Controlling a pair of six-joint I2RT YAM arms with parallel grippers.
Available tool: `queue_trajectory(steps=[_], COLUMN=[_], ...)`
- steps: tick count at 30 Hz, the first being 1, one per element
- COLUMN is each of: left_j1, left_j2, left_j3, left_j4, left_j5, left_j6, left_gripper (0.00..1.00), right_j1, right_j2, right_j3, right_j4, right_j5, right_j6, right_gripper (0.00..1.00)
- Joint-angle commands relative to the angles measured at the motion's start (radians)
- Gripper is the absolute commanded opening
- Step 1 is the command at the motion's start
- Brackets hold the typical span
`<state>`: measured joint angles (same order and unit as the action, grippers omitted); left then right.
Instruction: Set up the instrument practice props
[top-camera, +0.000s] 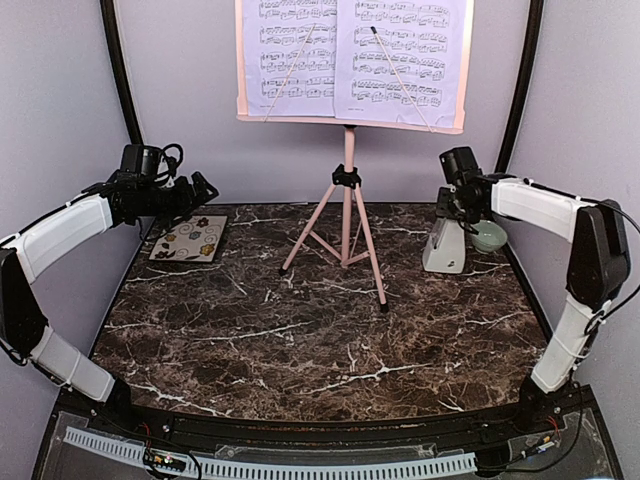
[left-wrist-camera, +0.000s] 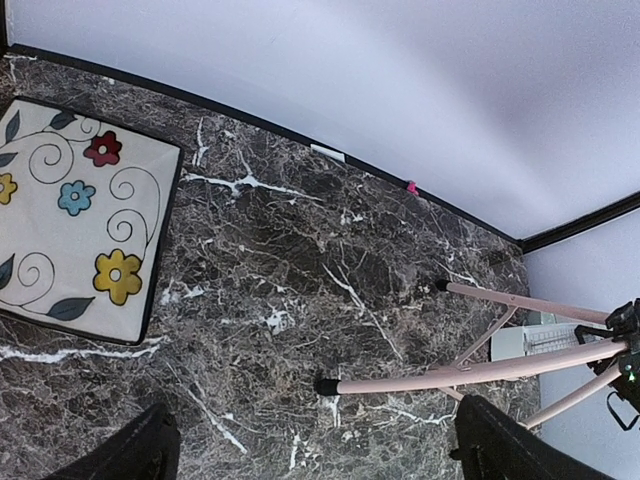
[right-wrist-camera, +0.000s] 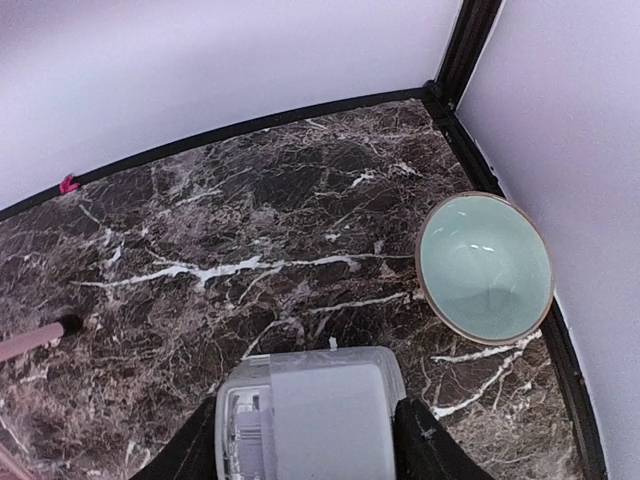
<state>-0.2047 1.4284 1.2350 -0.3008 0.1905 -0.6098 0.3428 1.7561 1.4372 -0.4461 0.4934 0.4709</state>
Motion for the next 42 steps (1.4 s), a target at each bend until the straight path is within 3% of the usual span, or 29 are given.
queue_trajectory(steps=[1,8,17,27,36,42], left_j1=[0.006,0.004,-0.064,-0.161,-0.308,-0.346], left_j2=[-0.033,-0.051,-0.095,-0.202,-0.352,-0.414], left_j3=[0.008,-0.045,-0.068,-0.157,-0.348,-0.462], left_j4=[-0.022,-0.017,-0.025,-0.044,0.028,0.104], left_j5=[0.044,0.086,0.104,0.177,0.2,0.211], left_j6=[0.025,0.033,0.115,0.14,0.074,0.067], left_gripper=[0.99,0.99,0.99,0.99,0.98,0.95], right_j1=[-0.005,-0.003,0.015,0.149,0.366,0.511], right_j2=[-0.15,-0.365,-0.605,-0.849,-0.932,-0.771], right_j3=[-0.047,-0.22,-0.357,-0.47,-0.573,-0.524], right_j4=[0.073,0.159,0.125,0.054,0.141,0.266], right_j5=[-0.068,-0.244,-0.47,-0.692,-0.751,-0.727], right_j6=[-0.093,-0.169,-0.236,-0.258,-0.215,-0.233], right_gripper=[0.21,0.2,0.18,0.17,0.15,0.15])
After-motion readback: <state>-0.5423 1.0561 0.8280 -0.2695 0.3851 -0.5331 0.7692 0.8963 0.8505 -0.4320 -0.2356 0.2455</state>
